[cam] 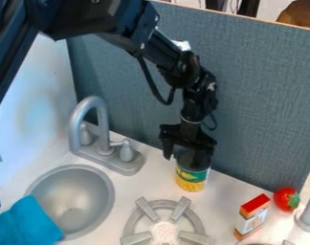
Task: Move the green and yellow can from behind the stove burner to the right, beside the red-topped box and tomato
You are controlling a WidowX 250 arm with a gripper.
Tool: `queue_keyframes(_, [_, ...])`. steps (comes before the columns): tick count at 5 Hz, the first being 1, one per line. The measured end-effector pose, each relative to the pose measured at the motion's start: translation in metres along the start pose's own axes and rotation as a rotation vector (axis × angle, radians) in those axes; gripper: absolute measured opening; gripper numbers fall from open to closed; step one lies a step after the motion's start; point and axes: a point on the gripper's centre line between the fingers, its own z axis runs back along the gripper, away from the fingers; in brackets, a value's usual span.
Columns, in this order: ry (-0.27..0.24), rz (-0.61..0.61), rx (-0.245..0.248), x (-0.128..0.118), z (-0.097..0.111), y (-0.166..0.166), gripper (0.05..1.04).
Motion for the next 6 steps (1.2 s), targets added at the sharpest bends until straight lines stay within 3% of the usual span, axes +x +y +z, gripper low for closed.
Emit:
queue_keyframes(2, [0.004,-0.05,-0.041,-0.01,0.003,-0.032,1.0])
queue_keyframes(6, [-0.039,-0.185,-0.07,-0.021,0.01,-0.109,1.0])
